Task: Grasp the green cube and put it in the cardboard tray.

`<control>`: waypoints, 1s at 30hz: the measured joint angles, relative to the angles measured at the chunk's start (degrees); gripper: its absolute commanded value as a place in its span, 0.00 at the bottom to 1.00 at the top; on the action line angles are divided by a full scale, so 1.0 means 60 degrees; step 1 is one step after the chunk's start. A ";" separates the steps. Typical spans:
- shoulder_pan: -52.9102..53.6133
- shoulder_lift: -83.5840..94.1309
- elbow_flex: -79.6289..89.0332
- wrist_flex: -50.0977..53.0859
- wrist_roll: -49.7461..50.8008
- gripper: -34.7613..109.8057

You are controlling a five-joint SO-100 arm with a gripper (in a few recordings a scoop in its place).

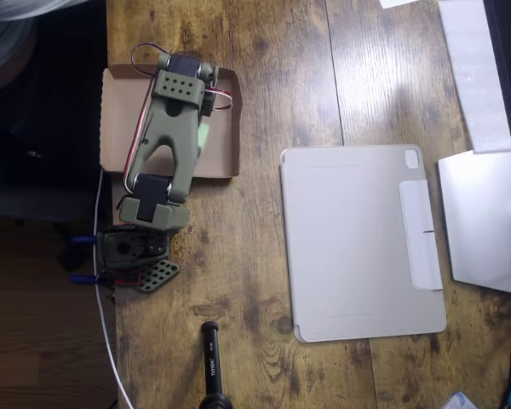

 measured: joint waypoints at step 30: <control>1.1763 -0.1597 -0.0981 0.0820 -0.1816 0.30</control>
